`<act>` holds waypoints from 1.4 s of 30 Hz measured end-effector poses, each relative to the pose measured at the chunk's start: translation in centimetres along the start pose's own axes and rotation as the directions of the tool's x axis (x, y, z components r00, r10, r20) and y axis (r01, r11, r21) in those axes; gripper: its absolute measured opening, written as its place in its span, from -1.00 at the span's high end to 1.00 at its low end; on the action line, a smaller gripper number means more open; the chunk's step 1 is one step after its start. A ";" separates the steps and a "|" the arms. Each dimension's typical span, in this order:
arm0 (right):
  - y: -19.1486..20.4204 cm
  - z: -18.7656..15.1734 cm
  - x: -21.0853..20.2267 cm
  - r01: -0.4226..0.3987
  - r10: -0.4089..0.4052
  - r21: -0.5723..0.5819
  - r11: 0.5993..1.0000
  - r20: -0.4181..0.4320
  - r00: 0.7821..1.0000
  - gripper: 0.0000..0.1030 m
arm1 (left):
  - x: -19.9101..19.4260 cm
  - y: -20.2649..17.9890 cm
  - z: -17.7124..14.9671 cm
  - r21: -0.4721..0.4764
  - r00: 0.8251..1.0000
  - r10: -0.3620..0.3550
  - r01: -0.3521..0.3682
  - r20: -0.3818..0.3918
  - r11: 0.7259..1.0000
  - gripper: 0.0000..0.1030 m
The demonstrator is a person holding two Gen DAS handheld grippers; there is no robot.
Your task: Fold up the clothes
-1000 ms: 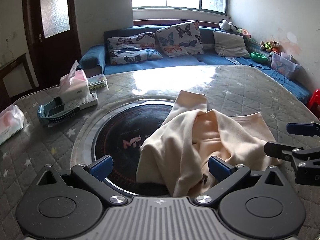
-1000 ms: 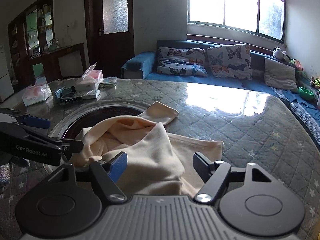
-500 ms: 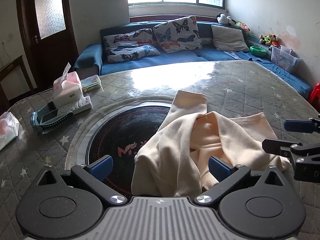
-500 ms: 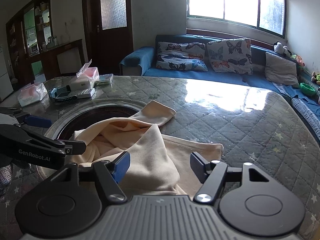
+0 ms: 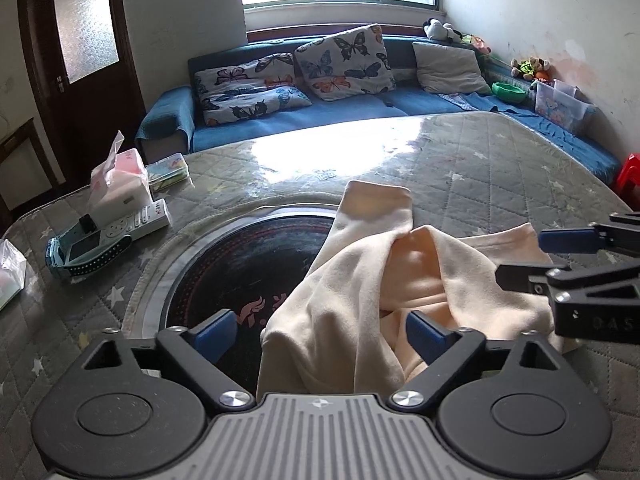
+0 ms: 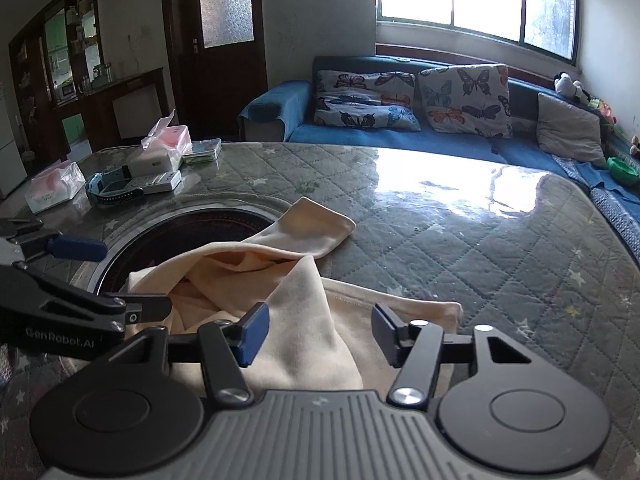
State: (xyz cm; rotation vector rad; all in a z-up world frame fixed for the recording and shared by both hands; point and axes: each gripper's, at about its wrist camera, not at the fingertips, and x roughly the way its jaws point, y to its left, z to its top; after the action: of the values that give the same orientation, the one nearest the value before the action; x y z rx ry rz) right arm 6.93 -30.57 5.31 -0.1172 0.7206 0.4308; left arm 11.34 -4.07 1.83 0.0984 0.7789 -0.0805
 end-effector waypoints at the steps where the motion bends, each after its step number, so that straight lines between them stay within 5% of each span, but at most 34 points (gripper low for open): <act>1: -0.1 0.1 0.2 -0.002 0.002 0.002 1.000 -0.002 1.000 -0.05 | 0.2 0.0 0.0 0.004 1.000 -0.001 0.001 -0.003 1.000 -0.65; 14: -0.3 1.2 4.2 -0.020 0.021 0.015 1.000 -0.040 0.999 0.16 | 2.0 -0.4 0.4 0.046 0.998 -0.053 0.055 -0.035 0.997 0.37; 17: -0.4 1.1 5.1 -0.047 0.048 0.021 0.999 -0.060 0.997 0.25 | 2.3 -0.5 0.4 0.053 0.998 -0.057 0.059 -0.037 0.997 0.54; 20: -0.4 0.8 5.9 -0.082 0.084 0.031 0.996 -0.087 0.993 0.57 | 2.3 -0.3 0.3 0.054 0.998 -0.058 0.060 -0.034 0.997 0.68; 21: -0.4 0.6 6.0 -0.089 0.091 0.033 0.996 -0.088 0.992 0.78 | 2.1 -0.1 0.2 0.051 0.998 -0.057 0.058 -0.029 0.997 0.71; 24: -0.5 0.3 4.9 -0.085 0.087 0.036 0.996 -0.060 0.994 0.90 | 1.5 0.6 0.0 0.032 0.998 -0.054 0.054 -0.019 0.998 0.76; 42: -4.3 -2.7 -10.3 -0.021 0.005 0.087 0.996 0.176 0.984 0.91 | -5.5 6.7 -5.0 -0.124 1.000 -0.010 0.009 -0.005 0.992 0.80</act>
State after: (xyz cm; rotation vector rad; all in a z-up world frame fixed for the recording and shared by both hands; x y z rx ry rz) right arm 0.27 -38.68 9.91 0.0095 0.5664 0.4151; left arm 4.70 3.41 2.58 -0.0231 0.7885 -0.0406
